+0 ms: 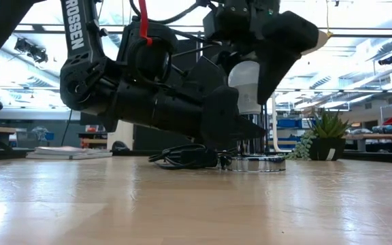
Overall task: Screw lightbulb
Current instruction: Insert the lightbulb into the lamp
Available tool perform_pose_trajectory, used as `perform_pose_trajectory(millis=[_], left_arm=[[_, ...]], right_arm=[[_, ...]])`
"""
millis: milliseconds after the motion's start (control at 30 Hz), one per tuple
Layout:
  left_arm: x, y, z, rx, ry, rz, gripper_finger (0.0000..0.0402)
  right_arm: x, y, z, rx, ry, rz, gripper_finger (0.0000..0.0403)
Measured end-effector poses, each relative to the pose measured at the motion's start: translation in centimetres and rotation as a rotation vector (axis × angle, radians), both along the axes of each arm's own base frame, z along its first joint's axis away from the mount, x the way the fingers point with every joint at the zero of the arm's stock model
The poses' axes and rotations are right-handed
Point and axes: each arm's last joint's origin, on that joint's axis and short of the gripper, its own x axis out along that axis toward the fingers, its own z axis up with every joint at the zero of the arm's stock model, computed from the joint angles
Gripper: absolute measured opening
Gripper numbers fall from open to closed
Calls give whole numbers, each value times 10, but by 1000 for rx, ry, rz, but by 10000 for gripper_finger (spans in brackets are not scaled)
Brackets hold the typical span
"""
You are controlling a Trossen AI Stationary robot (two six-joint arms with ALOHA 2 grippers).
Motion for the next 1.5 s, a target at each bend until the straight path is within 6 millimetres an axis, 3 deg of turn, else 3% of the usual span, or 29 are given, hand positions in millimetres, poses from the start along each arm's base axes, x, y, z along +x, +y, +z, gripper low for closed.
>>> perform_pose_trajectory(millis=[600,900,1233,1500], left_arm=[[0,0,0,-3,8,0,185],[0,0,-1,-28,3,5,185],[0,-1,-1,-32,3,4,185],[0,-1,-1,-62,-5,17,185]], right_arm=[[0,-2,-2,4,16,-60,252],[1,-4,-2,6,11,-207,285],[2,-6,-2,49,1,-396,263],[3,-6,-2,92,-10,-584,278]])
